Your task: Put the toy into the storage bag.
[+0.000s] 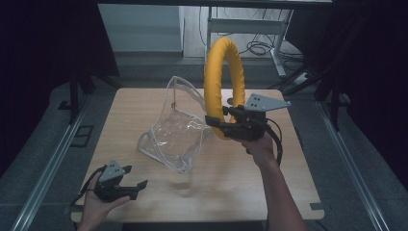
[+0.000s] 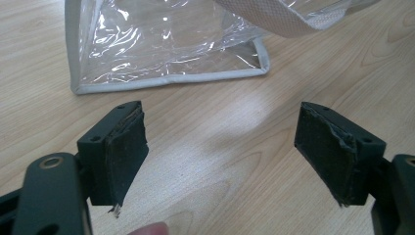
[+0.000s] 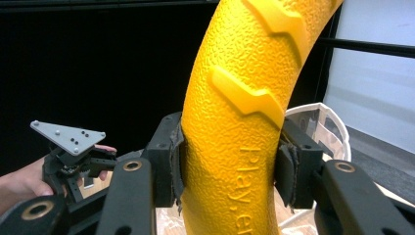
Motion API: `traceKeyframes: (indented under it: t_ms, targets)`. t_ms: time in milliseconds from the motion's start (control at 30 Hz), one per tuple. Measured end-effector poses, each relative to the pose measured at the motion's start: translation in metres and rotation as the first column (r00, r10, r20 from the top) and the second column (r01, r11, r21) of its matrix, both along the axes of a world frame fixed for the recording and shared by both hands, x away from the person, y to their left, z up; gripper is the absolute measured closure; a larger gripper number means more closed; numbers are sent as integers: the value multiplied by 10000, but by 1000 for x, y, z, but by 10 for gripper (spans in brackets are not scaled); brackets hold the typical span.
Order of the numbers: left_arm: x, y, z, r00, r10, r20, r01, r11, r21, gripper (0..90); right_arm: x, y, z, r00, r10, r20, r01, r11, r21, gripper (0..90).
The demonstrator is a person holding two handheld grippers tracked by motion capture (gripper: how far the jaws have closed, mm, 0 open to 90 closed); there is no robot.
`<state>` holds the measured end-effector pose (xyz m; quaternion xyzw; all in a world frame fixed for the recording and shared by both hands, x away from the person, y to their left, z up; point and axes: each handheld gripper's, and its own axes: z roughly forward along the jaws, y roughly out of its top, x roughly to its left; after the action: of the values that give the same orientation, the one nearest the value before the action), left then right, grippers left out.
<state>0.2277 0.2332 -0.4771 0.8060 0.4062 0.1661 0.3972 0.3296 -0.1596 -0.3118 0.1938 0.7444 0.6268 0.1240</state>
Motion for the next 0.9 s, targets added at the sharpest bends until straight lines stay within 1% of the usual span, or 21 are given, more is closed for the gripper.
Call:
traceKeyframes:
  t_ms: [267, 900]
  targets:
    - [0, 1, 0, 10000, 40, 1, -40, 10000, -25, 196, 0, 4, 2, 9999, 100, 45, -101, 9999, 132, 516]
    - [0, 0, 0, 10000, 22, 17, -22, 10000, -32, 196, -1, 24, 16, 9983, 521, 254, -529, 9980, 351, 516]
